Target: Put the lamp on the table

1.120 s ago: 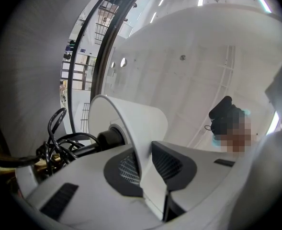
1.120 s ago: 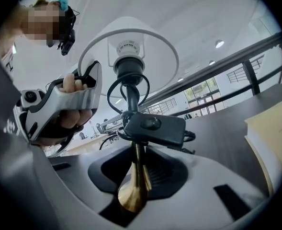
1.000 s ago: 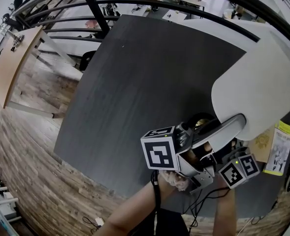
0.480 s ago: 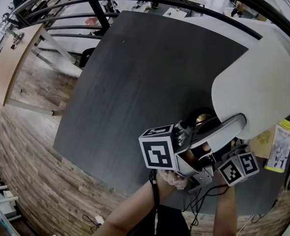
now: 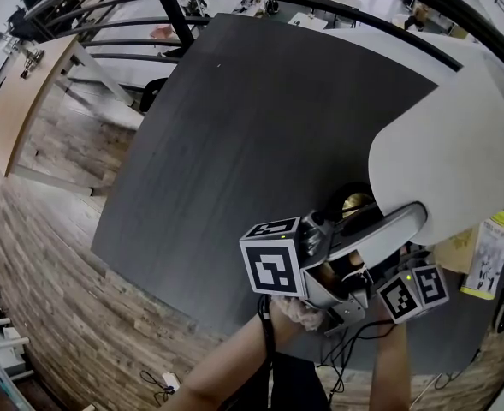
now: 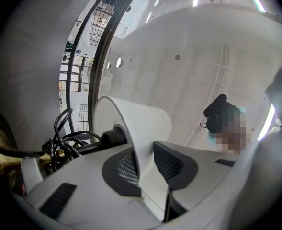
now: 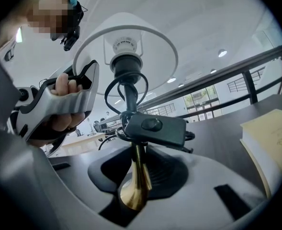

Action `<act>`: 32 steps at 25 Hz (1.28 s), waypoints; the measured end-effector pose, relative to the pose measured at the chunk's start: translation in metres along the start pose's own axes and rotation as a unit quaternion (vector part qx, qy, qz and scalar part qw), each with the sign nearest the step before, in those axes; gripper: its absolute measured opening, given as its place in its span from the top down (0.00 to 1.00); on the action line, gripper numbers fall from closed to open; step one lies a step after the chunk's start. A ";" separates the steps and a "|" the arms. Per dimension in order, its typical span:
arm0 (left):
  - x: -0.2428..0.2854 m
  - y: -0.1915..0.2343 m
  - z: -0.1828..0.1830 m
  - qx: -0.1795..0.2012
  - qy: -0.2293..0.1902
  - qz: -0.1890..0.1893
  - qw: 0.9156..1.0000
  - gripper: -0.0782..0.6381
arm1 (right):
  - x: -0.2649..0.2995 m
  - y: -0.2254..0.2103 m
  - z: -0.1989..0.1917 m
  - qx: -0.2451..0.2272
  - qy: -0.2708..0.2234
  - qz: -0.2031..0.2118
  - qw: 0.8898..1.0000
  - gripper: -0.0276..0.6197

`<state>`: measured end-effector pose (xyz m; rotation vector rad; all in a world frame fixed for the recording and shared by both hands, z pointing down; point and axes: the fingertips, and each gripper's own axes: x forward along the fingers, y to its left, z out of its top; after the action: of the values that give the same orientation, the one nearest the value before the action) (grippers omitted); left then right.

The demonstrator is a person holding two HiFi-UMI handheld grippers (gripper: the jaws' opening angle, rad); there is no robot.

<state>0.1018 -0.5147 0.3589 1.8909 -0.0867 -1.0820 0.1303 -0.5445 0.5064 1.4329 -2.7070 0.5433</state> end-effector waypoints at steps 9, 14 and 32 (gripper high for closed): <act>-0.007 -0.004 -0.003 0.004 -0.002 -0.007 1.000 0.75 | -0.002 0.003 -0.002 -0.007 -0.021 -0.010 1.000 0.78; -0.011 -0.004 -0.006 0.008 0.001 -0.015 1.000 0.75 | -0.003 0.003 -0.004 -0.009 -0.029 -0.015 0.999 0.78; -0.033 -0.014 -0.013 0.019 0.006 -0.054 0.998 0.75 | -0.006 0.009 -0.011 -0.030 -0.048 -0.017 0.998 0.78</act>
<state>0.0865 -0.4830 0.3723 1.9537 0.0011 -1.1484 0.1248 -0.5316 0.5125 1.5251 -2.7391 0.3981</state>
